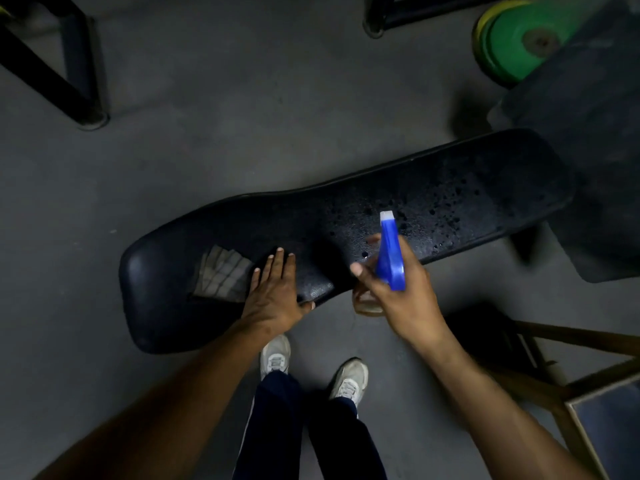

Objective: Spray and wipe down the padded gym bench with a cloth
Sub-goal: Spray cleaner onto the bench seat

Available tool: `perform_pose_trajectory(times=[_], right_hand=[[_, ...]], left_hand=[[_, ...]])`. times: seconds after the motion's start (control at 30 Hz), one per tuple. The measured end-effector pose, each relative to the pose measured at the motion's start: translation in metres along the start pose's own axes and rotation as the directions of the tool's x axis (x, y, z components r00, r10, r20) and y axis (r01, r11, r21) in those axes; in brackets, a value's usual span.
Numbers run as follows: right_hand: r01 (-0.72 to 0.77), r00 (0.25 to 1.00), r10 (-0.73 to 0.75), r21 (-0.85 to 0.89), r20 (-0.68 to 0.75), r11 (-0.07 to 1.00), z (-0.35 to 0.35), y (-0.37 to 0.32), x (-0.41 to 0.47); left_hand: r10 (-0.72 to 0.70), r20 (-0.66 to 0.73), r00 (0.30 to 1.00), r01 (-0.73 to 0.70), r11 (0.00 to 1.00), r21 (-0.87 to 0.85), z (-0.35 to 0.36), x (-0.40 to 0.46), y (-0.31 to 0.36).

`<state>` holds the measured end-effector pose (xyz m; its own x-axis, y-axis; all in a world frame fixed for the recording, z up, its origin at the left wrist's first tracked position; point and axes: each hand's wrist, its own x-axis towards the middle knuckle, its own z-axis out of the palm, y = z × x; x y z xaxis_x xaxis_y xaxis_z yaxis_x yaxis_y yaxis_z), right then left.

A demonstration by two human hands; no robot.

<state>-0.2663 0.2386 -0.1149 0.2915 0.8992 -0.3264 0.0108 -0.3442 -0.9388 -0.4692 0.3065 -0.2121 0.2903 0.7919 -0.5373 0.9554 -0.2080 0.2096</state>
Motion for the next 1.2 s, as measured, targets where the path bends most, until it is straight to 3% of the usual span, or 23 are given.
perform_pose_trajectory(times=[0.2, 0.37, 0.6, 0.83, 1.2], right_hand=[[0.184, 0.983, -0.184, -0.073, 0.014, 0.98, 0.035, -0.011, 0.038], [0.243, 0.97, -0.243, -0.047, 0.013, 0.969, 0.07, -0.014, 0.063], [0.241, 0.97, -0.237, -0.084, 0.055, 0.967, 0.09, -0.007, 0.073], [0.23, 0.973, -0.227, -0.068, 0.049, 0.971, 0.089, -0.005, 0.074], [0.271, 0.962, -0.266, -0.101, 0.06, 0.957, 0.083, 0.008, 0.074]], left_hand=[[-0.042, -0.127, 0.991, 0.044, 0.999, 0.009, -0.01, -0.005, -0.038], [-0.087, -0.21, 0.974, 0.089, 0.996, 0.004, -0.015, -0.001, -0.072], [-0.131, -0.216, 0.968, 0.13, 0.991, -0.017, -0.018, 0.004, -0.098], [-0.284, -0.159, 0.946, 0.271, 0.957, -0.099, -0.019, 0.011, -0.114], [-0.342, -0.19, 0.92, 0.319, 0.937, -0.141, -0.027, 0.013, -0.112]])
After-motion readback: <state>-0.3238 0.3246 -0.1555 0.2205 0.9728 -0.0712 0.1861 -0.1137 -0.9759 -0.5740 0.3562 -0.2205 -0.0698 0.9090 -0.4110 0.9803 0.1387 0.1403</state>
